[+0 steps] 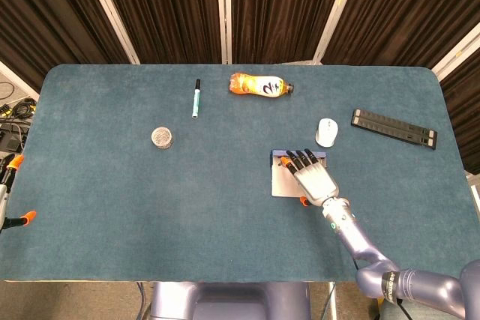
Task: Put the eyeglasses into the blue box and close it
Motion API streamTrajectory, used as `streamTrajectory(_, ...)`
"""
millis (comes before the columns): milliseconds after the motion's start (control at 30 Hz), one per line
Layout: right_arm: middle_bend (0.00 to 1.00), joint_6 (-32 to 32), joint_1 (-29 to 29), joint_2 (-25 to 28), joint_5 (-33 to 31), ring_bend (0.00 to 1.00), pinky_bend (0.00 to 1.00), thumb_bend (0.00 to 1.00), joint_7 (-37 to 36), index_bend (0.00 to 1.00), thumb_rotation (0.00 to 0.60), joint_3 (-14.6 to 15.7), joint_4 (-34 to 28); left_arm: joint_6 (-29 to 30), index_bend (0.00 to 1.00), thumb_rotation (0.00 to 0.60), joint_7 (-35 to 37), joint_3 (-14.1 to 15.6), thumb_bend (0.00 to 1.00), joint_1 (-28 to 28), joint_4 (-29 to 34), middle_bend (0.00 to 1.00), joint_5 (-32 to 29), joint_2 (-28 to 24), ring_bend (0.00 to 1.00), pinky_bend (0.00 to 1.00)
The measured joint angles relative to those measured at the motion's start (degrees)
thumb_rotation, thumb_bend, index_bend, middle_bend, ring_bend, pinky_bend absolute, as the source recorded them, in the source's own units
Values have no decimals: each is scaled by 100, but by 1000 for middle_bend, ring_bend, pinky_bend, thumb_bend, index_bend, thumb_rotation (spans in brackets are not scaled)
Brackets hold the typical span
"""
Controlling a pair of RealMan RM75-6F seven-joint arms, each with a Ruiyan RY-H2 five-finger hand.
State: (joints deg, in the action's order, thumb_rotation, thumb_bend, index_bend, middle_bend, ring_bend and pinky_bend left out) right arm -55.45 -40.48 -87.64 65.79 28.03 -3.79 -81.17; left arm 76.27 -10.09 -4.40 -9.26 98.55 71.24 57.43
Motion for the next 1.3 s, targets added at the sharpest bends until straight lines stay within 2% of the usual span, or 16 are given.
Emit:
streamTrajectory(833, 0, 290, 2, -447, -66, 0, 0, 111, 32, 93, 600, -22, 729, -85, 0, 600, -122, -25, 0, -47, -33, 0, -125, 64, 0, 0)
streamTrajectory(1300, 0, 353, 13, -548, -38, 0, 0, 133, 25, 166, 600, -47, 893, -99, 0, 600, -131, -26, 0, -55, -47, 0, -148, 76, 0, 0)
